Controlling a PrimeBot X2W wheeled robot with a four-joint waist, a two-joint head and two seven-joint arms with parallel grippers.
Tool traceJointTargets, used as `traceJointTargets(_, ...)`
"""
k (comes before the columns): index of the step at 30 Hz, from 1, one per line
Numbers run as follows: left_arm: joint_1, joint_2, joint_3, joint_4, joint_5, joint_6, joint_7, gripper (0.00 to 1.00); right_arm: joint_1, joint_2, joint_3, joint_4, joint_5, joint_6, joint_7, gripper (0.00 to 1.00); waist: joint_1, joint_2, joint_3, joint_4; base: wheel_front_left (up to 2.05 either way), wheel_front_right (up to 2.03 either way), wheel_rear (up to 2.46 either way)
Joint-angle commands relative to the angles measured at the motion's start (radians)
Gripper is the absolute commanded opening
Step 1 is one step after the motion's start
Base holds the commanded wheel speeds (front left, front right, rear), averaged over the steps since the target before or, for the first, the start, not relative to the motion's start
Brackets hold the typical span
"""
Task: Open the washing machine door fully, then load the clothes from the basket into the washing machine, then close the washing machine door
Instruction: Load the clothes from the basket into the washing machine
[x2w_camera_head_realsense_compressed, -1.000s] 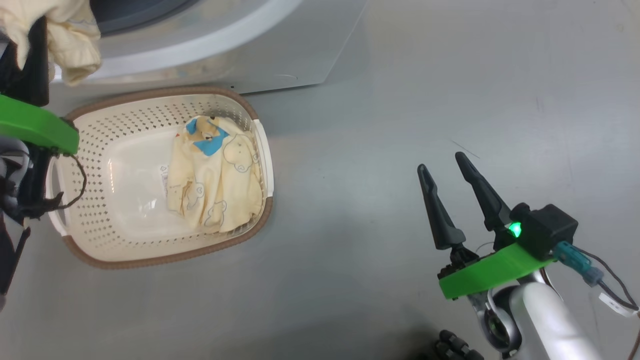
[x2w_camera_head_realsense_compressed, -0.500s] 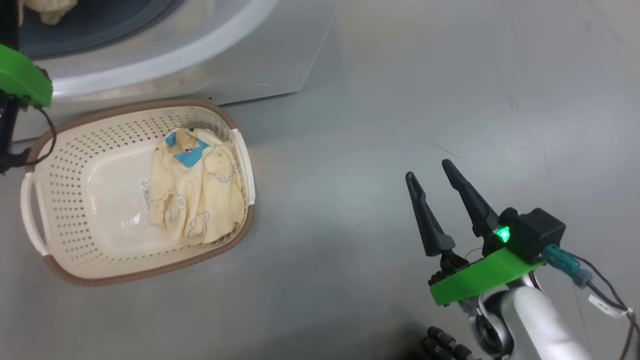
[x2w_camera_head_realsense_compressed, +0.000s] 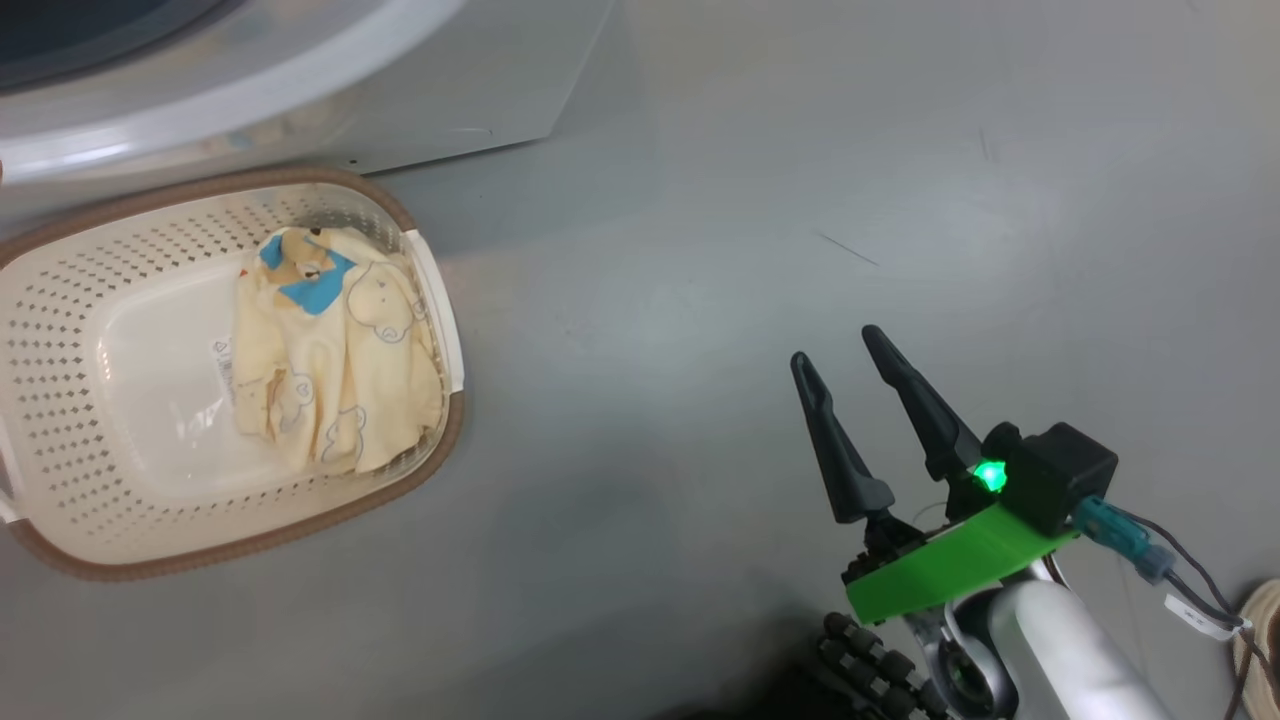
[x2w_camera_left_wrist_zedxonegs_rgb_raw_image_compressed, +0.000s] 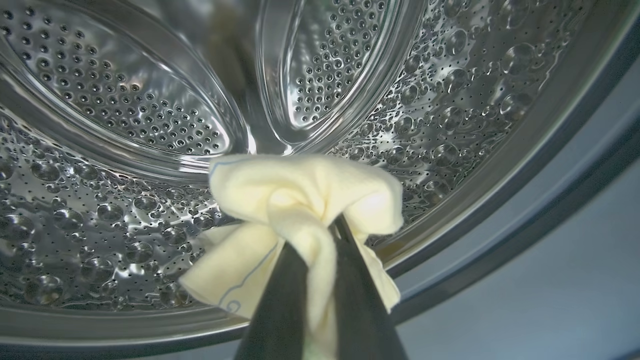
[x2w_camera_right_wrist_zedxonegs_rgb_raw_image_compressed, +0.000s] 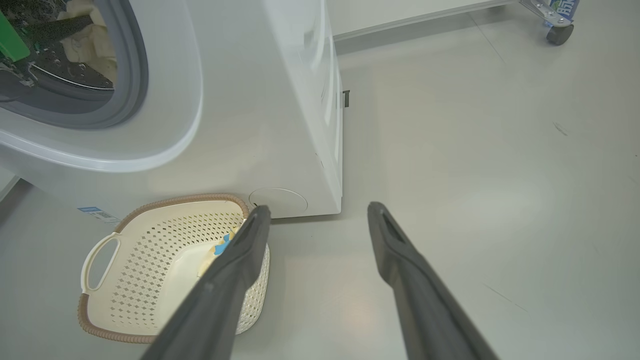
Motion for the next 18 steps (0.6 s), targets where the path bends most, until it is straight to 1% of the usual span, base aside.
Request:
traceJointTargets(1,-0.052,0.061,0.028,-0.018,0.022,0.005,0.001,0.00,0.023,-0.006,0.024,-0.031,0.009,0.000,-0.010,1.00,-0.0001,0.0000,0.010,-0.008,0.00,0.00,0.00)
traceJointTargets(3,-0.080,0.065,0.031,-0.007,0.028,0.011,0.004,0.00,0.023,-0.006,0.034,-0.033,0.013,0.000,-0.010,1.00,-0.0001,0.0000,0.023,-0.016,0.00,0.00,0.00)
traceJointTargets(10,-0.146,0.091,0.018,0.029,0.053,0.008,0.021,0.00,0.027,-0.006,0.060,-0.040,0.025,0.000,-0.010,1.00,-0.0001,0.0000,0.057,-0.042,0.00,0.00,0.00)
traceJointTargets(13,-0.178,0.100,0.011,0.033,0.072,0.005,-0.006,0.00,0.032,-0.006,0.064,-0.042,0.029,0.000,-0.010,1.00,-0.0001,0.0000,0.072,-0.049,0.00,0.00,0.00)
traceJointTargets(18,-0.205,0.109,0.009,0.039,0.096,0.007,-0.084,0.00,0.031,-0.006,0.073,-0.047,0.033,0.000,-0.010,1.00,-0.0001,0.0000,0.083,-0.058,0.00,0.00,0.00)
